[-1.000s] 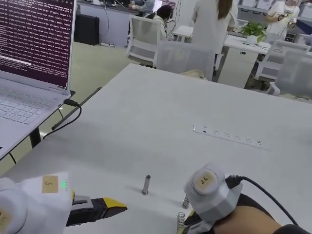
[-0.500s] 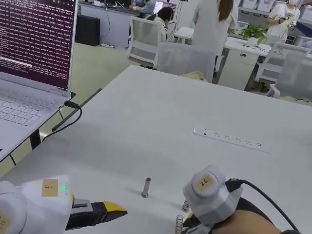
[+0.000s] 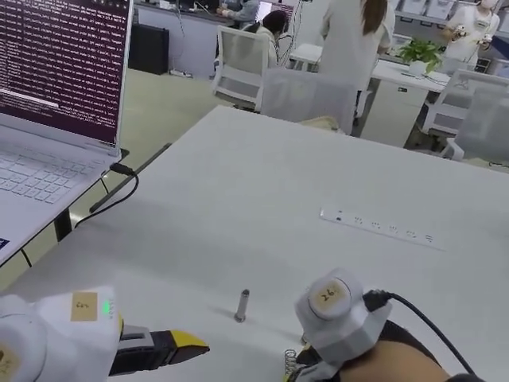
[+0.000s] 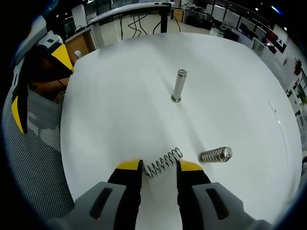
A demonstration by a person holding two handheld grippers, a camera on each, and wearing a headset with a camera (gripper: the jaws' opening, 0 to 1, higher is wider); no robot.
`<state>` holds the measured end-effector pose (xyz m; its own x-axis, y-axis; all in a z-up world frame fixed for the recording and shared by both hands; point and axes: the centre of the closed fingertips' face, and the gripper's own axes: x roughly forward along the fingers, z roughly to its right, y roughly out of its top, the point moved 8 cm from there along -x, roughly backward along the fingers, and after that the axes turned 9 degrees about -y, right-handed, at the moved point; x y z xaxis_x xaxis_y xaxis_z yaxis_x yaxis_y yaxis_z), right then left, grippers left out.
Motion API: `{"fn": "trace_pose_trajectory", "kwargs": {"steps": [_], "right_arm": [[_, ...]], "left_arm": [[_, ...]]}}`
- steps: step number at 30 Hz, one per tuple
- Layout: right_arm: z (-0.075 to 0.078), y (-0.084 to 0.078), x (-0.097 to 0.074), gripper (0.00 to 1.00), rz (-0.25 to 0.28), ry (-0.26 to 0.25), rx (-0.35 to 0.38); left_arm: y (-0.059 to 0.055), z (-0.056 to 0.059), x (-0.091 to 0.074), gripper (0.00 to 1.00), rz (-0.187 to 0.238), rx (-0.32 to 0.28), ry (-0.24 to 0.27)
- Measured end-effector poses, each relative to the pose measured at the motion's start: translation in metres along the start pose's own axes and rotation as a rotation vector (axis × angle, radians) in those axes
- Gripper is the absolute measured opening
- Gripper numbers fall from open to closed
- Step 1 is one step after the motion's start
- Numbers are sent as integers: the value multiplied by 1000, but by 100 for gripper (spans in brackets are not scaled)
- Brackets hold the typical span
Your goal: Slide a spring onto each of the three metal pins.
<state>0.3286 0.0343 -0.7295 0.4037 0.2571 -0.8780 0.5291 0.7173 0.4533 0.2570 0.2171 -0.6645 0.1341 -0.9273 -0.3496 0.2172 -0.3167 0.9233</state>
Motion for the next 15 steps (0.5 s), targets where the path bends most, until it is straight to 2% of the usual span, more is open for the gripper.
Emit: {"fn": "trace_pose_trajectory", "kwargs": {"steps": [2, 7, 9, 15], "right_arm": [[-1, 1, 0, 23, 7, 4, -34], [-2, 1, 0, 17, 3, 8, -65], [1, -1, -1, 13, -5, -22, -95], [7, -2, -3, 16, -2, -31, -54]], "left_arm": [[-1, 0, 0, 48, -1, -1, 0], [-1, 0, -1, 48, 1, -4, 2], [0, 0, -1, 48, 3, -4, 1], [0, 0, 0, 47, 2, -4, -1]]}}
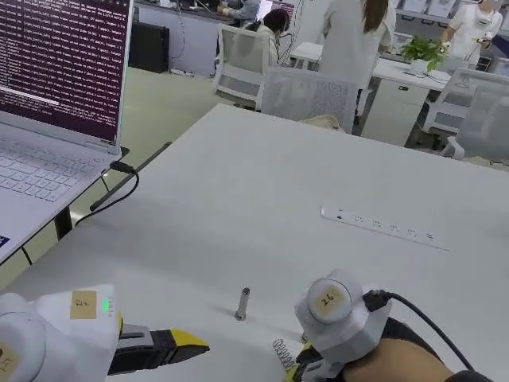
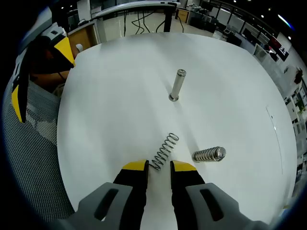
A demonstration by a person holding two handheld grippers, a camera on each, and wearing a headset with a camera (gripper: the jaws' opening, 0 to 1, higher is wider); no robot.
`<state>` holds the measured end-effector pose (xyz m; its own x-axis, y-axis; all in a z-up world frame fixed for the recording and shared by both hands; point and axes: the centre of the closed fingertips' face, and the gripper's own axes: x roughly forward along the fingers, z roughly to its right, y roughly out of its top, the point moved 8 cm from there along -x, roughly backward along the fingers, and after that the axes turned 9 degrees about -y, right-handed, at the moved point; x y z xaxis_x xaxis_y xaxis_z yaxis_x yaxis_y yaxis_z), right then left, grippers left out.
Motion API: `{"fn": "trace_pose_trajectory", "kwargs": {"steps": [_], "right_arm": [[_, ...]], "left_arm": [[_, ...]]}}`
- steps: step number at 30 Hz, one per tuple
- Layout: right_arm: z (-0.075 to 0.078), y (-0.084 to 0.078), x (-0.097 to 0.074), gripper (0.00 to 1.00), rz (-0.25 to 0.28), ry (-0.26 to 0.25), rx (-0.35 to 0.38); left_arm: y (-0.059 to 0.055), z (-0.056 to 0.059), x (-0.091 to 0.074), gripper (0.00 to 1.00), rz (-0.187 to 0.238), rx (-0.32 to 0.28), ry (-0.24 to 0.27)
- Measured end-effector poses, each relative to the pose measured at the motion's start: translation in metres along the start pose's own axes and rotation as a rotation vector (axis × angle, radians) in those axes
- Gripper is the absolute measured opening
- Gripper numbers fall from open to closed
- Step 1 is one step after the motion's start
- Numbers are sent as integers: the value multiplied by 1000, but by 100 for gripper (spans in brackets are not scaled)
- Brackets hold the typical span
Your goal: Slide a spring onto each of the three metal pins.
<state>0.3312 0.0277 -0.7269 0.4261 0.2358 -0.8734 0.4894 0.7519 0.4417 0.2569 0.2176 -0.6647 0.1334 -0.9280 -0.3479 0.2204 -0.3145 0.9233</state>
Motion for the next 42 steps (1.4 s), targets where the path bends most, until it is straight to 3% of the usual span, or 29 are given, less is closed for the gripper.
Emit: {"fn": "trace_pose_trajectory", "kwargs": {"steps": [8, 13, 17, 24, 32, 36, 42], "right_arm": [[-3, 1, 5, 18, -5, -5, 13], [3, 1, 4, 15, -7, -15, 24], [6, -2, 2, 18, -12, -13, 56], [9, -5, -1, 13, -20, -20, 63], [9, -8, -5, 11, -24, -12, 14], [6, -5, -15, 8, -19, 14, -48], [6, -3, -23, 8, -13, 27, -75]], "left_arm": [[2, -1, 0, 47, 5, 3, 2], [1, -2, -2, 46, 7, -1, 11], [0, -3, -3, 46, 11, -5, 16], [0, -2, -3, 45, 14, -8, 17], [1, -3, -3, 45, 15, -3, 19], [1, -4, -4, 45, 13, -1, 20], [2, -5, 2, 45, 8, 4, 11]]}}
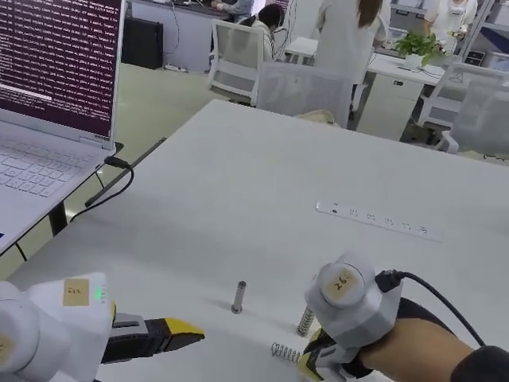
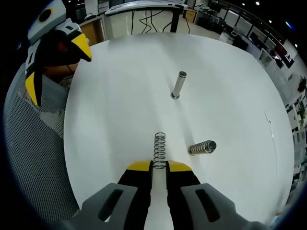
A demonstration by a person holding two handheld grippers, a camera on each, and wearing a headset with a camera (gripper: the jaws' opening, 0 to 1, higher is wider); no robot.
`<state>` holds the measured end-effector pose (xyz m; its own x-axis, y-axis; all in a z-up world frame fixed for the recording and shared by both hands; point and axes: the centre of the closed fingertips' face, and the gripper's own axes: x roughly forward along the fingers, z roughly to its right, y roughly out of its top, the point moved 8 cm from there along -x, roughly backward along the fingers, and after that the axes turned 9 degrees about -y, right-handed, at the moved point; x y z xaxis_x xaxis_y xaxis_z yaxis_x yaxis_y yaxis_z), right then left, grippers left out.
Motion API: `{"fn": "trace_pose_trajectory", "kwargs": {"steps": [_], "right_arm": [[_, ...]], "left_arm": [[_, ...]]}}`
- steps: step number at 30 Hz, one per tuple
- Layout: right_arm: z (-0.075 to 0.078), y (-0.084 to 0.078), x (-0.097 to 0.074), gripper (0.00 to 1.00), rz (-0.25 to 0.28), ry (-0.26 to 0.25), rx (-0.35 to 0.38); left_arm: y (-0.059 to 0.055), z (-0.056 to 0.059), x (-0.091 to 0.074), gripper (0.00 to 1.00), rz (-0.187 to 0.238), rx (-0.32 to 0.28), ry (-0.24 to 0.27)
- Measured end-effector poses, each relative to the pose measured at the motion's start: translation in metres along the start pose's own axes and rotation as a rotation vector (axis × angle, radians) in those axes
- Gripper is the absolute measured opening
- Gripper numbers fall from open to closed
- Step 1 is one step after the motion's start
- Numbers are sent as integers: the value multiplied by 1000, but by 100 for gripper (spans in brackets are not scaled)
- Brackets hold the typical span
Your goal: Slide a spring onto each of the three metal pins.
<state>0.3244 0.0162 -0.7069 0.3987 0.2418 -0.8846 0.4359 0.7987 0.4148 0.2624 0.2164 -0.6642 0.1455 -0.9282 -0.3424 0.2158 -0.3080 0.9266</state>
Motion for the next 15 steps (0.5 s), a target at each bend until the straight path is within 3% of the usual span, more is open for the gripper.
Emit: {"fn": "trace_pose_trajectory", "kwargs": {"steps": [8, 15], "right_arm": [[-7, 0, -3, 8, 1, 28, -42], [-12, 10, -23, 8, 38, 46, -75]], "left_arm": [[1, -2, 3, 45, -7, 8, -9], [1, -4, 4, 45, -9, 13, -9]]}}
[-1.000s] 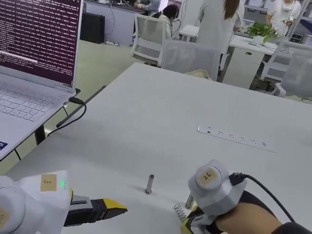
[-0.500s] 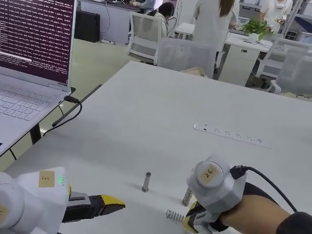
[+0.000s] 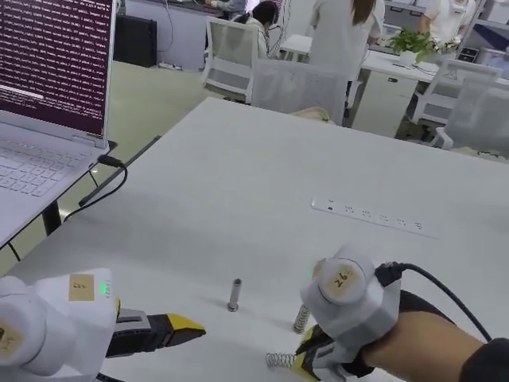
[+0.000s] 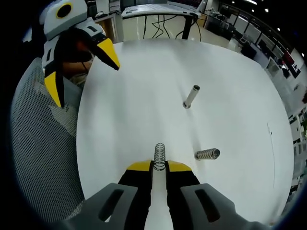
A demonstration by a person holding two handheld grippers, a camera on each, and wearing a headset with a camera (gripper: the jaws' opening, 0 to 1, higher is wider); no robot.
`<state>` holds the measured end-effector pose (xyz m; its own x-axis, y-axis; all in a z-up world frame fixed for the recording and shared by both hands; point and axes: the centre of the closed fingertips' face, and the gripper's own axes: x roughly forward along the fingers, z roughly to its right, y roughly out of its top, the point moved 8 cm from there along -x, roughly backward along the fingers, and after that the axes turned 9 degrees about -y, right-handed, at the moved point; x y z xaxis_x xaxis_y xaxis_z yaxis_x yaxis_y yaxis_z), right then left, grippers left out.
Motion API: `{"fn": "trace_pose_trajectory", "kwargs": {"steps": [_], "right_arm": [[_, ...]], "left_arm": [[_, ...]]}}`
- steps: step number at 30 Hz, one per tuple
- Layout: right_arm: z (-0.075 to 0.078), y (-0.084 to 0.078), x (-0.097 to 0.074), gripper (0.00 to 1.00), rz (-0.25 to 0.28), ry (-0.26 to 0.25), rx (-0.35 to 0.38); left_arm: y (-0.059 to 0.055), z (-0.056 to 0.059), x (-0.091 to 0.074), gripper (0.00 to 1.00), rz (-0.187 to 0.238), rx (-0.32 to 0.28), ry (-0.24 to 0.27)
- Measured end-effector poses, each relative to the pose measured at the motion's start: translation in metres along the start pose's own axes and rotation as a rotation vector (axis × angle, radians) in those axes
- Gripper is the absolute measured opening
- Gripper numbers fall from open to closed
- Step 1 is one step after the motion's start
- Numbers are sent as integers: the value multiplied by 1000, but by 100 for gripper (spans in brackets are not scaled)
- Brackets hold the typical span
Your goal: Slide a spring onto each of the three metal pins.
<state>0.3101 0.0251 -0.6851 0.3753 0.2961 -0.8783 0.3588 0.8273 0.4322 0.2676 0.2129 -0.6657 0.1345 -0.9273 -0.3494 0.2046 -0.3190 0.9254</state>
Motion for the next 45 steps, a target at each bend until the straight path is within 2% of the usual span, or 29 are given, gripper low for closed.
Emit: {"fn": "trace_pose_trajectory", "kwargs": {"steps": [9, 20, 26, 32, 35, 40, 45], "right_arm": [[-4, 13, -26, 8, 41, 16, -7], [-21, 35, -57, 8, 162, 159, 52], [-29, 47, -66, 8, 204, 207, 65], [-35, 53, -69, 8, 207, 231, 65], [-36, 55, -71, 8, 221, 245, 68], [-36, 56, -75, 7, 246, 273, 82], [-38, 58, -75, 7, 251, 285, 90]], "left_arm": [[3, -1, 5, 44, -4, 14, -14], [8, -1, 6, 40, 7, 46, -17], [8, 1, 8, 37, -2, 73, -23], [12, 4, 10, 32, 1, 118, -31], [12, 3, 9, 26, 0, 147, -30], [13, 2, 6, 21, 33, 138, -36], [15, 5, 7, 13, 31, 161, -50]]}}
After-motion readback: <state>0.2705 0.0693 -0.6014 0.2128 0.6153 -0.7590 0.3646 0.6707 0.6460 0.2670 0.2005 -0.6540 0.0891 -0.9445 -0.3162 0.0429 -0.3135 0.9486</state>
